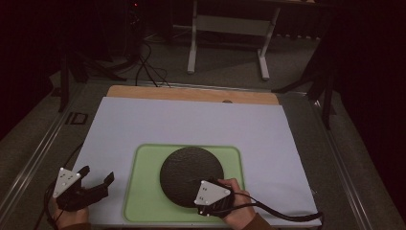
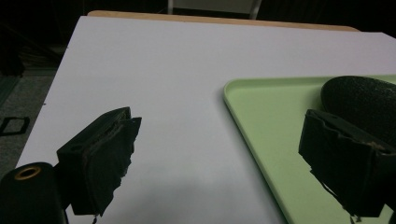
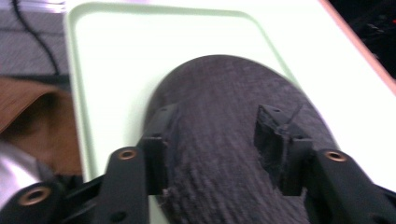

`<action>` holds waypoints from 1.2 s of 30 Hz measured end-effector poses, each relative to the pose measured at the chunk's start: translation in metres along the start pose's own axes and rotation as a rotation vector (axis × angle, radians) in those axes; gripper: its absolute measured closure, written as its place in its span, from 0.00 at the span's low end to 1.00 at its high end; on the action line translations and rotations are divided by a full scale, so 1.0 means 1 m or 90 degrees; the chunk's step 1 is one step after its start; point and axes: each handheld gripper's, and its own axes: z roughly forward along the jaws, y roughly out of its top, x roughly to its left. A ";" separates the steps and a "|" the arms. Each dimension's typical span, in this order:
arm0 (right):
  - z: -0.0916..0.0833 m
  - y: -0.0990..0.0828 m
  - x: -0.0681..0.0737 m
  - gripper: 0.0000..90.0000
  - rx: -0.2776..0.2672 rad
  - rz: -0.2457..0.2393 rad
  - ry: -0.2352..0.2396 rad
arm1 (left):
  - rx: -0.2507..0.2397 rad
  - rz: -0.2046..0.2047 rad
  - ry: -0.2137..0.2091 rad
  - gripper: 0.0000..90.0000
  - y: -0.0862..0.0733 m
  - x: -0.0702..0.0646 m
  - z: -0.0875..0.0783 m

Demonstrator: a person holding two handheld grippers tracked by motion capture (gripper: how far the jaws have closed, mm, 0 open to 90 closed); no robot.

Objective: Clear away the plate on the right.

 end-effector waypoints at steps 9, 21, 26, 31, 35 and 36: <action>-0.026 -0.007 -0.032 0.45 -0.040 0.090 -0.080 | 0.001 0.000 0.000 0.12 0.000 0.000 0.000; -0.051 -0.039 -0.057 0.39 -0.054 0.206 -0.129 | 0.000 0.000 0.002 0.12 0.000 0.000 0.000; -0.069 -0.069 -0.067 0.40 -0.068 0.267 -0.152 | 0.000 0.000 0.003 0.12 0.000 0.000 0.000; -0.083 -0.099 -0.077 0.37 -0.065 0.327 -0.183 | -0.001 0.000 0.003 0.12 0.000 0.000 0.000; -0.096 -0.125 -0.083 0.36 -0.076 0.369 -0.191 | -0.001 0.001 0.004 0.12 0.000 0.000 0.000; -0.098 -0.132 -0.084 0.36 -0.078 0.376 -0.192 | -0.001 0.001 0.003 0.12 0.000 0.000 0.000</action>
